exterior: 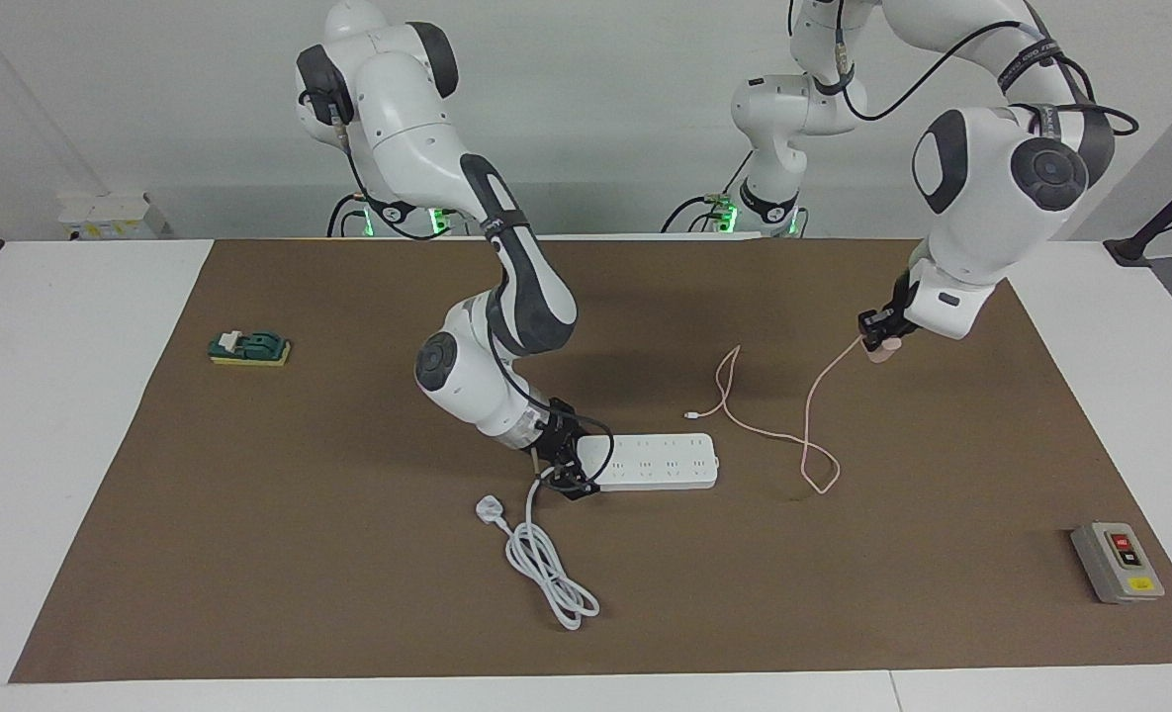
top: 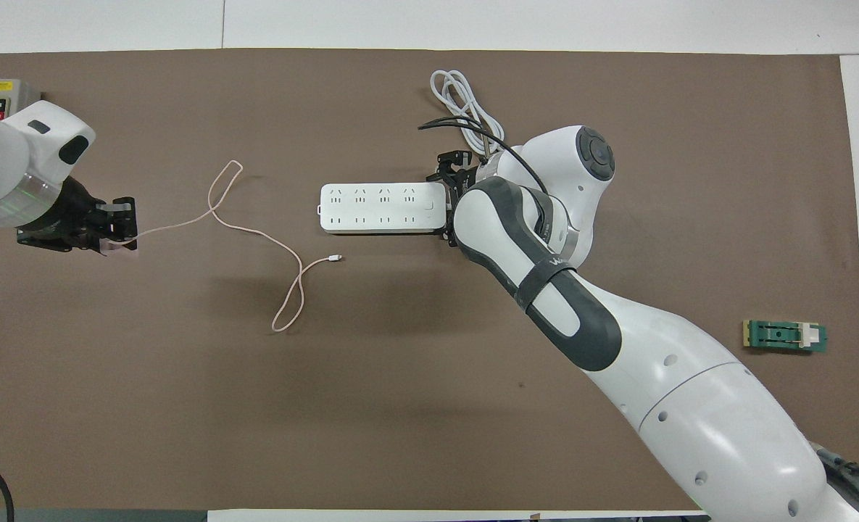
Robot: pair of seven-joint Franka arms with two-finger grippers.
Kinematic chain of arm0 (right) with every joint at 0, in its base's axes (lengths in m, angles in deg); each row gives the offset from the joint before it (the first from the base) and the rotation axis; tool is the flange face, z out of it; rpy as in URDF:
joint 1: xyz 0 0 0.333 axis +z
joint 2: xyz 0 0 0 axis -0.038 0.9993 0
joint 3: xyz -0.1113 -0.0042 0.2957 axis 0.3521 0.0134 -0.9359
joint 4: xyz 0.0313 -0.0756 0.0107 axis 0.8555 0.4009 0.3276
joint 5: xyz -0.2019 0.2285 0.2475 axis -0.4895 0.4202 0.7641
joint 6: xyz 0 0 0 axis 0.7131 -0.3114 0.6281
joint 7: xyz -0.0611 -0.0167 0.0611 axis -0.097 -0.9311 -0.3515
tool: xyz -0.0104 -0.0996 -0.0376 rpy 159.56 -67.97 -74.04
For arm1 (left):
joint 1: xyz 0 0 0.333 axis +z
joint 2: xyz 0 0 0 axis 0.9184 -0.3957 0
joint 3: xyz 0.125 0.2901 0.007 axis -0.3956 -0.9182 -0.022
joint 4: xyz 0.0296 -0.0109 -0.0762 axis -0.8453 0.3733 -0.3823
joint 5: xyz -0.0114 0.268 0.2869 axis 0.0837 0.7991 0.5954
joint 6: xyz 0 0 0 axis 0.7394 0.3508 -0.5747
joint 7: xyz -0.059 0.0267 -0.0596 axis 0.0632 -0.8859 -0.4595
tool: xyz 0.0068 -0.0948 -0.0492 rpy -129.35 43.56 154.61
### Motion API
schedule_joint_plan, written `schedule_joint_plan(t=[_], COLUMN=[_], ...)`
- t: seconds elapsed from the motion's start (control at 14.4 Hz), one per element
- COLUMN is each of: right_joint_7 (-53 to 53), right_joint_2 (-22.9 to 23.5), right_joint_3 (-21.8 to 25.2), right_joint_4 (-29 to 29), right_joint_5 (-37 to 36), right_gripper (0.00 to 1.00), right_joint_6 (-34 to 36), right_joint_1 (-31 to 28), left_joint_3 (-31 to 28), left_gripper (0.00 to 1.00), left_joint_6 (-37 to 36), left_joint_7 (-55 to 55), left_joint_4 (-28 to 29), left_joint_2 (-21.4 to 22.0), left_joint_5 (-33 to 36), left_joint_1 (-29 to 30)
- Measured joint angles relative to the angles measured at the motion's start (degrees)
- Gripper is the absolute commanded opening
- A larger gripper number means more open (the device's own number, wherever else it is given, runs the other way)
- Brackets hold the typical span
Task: Unplug charger and place it aside
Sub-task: 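Carry the charger away with the left gripper while the right gripper releases, then set the charger down with the left gripper while the right gripper withdraws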
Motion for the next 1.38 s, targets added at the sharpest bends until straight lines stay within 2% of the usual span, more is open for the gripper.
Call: schedule_joint_plan(t=[0.21, 0.55, 0.83, 1.11, 1.38], right_joint_7=[0.72, 1.90, 1.90, 1.90, 0.50], right_joint_2=[-2.58, -4.92, -8.68, -12.93, -16.23], right_joint_3=[0.31, 0.59, 2.68, 4.84, 5.32], right_joint_4=[-0.76, -1.36, -1.62, -1.60, -1.58], right_joint_5=[0.00, 0.00, -1.56, -6.67, -14.43], right_gripper=[1.00, 1.00, 1.00, 1.00, 1.00], right_joint_6=[1.24, 4.36, 8.40, 12.82, 16.05], right_joint_1=[-1.12, -1.54, -1.63, -1.73, -3.15], left_joint_3=[-0.02, 0.21, 0.16, 0.12, 0.16], left_gripper=[0.00, 0.00, 0.00, 0.00, 0.00], left_joint_6=[4.98, 10.94, 15.02, 22.54, 25.77], left_joint_7=[8.73, 13.91, 23.82, 27.97, 28.28], left_joint_4=[6.31, 18.33, 27.72, 36.30, 39.01], left_joint_2=[2.07, 6.99, 10.54, 12.90, 13.30], left_joint_5=[-3.43, -7.73, -8.95, -9.47, -11.37], left_joint_1=[4.26, 4.77, 5.92, 7.53, 7.67])
